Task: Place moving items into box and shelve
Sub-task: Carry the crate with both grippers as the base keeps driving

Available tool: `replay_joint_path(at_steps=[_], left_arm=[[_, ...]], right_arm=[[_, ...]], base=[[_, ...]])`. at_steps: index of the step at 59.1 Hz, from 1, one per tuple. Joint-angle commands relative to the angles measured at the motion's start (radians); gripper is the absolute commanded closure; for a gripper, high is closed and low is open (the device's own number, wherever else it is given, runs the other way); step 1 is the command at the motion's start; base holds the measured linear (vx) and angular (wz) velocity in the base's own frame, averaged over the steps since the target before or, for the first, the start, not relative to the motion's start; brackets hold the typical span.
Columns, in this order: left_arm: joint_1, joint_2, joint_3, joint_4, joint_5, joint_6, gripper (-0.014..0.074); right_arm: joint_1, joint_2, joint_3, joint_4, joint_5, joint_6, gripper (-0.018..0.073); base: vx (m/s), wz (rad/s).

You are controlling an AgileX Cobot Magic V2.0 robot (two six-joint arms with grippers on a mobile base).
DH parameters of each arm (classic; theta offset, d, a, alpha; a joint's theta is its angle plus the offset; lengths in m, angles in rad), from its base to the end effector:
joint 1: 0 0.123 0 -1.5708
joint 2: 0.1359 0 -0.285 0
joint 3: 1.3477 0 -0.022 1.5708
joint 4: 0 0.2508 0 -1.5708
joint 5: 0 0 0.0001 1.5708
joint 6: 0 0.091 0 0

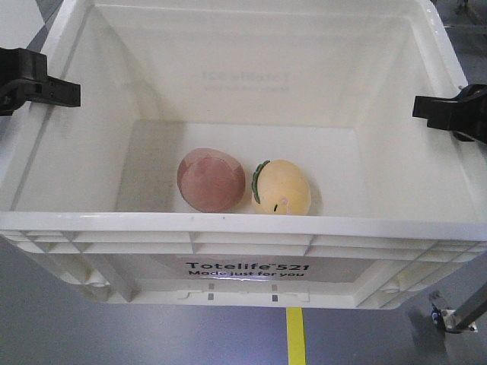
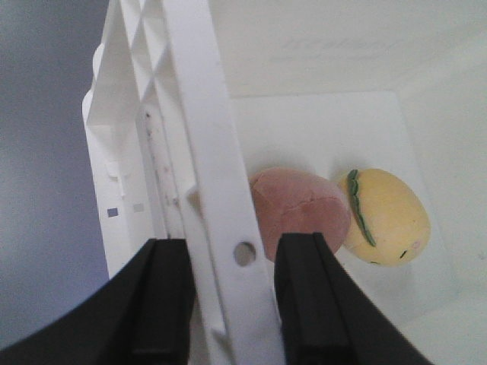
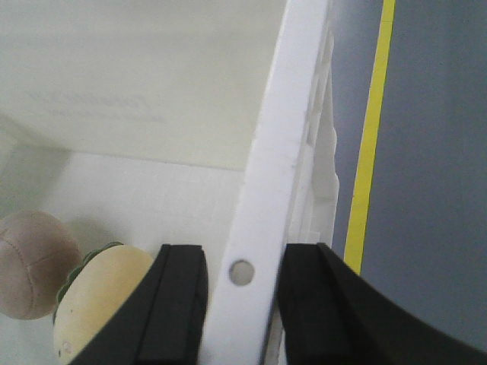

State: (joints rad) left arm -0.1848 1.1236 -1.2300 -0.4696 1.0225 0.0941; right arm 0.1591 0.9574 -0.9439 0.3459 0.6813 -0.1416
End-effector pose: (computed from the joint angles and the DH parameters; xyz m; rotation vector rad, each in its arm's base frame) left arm 0.2043 -0.0740 0.4052 0.2219 2.3491 -0.6365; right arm 0.1864 0.0496 0.3679 -0.1561 2.1548 0.3996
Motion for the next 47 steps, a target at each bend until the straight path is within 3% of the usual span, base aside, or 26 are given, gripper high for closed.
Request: replay_joint_path(at_steps=[1, 47], left_arm=[[-0.005, -0.034, -0.049, -0.112, -0.107, 0.03, 0.0603], [-0.005, -0.034, -0.049, -0.112, -0.107, 0.03, 0.0603]], right_arm=[[0.001, -0.023, -0.048, 0.058, -0.14, 0.0, 0.0565], [0.001, -0.023, -0.048, 0.058, -0.14, 0.0, 0.0565]], base=[[0.44, -0.1], [0.45, -0.05]])
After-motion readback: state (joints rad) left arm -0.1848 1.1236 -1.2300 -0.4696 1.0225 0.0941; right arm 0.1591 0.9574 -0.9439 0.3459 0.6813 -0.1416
